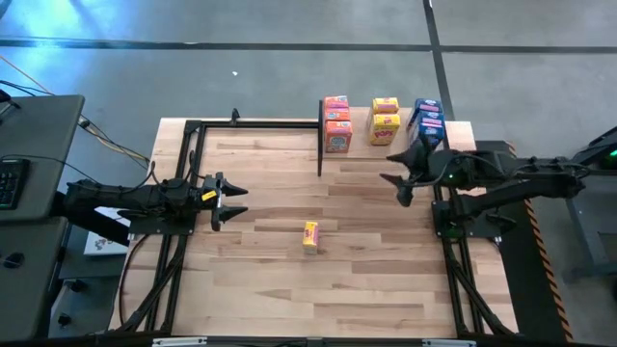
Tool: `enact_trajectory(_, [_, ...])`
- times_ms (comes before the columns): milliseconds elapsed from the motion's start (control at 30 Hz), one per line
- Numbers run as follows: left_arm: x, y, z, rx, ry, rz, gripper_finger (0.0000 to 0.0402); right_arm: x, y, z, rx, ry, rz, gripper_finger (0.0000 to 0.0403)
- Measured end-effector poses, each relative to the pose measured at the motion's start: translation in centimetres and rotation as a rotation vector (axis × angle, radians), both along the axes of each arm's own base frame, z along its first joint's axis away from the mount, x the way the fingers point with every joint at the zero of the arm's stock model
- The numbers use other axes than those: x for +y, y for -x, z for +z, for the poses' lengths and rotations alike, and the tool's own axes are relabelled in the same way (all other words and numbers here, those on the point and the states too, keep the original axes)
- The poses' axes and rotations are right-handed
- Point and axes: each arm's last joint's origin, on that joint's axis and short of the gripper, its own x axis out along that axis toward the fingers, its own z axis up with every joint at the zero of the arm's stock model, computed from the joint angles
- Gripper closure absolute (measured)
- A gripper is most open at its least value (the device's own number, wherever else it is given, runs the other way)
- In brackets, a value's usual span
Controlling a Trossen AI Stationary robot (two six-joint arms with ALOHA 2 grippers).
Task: Stack cereal on shelf
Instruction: Put the yellow cereal box on the shelf aligned with the yellow cereal boxes
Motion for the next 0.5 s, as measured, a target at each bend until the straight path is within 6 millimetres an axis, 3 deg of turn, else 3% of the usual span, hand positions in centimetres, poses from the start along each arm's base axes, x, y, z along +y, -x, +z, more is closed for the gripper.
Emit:
enact_trajectory(200, [0.0,0.0,0.0,0.000,0.000,0.000,0.0112,0.4,-0.3,-3.6,-0.094,0.013,0.094,0.0164])
enact_trajectory(500, [0.0,0.0,0.0,0.000,0.000,0.000,0.0112,0.7,1.1,-8.9,-0.312,-0.035,0.228,0.0164])
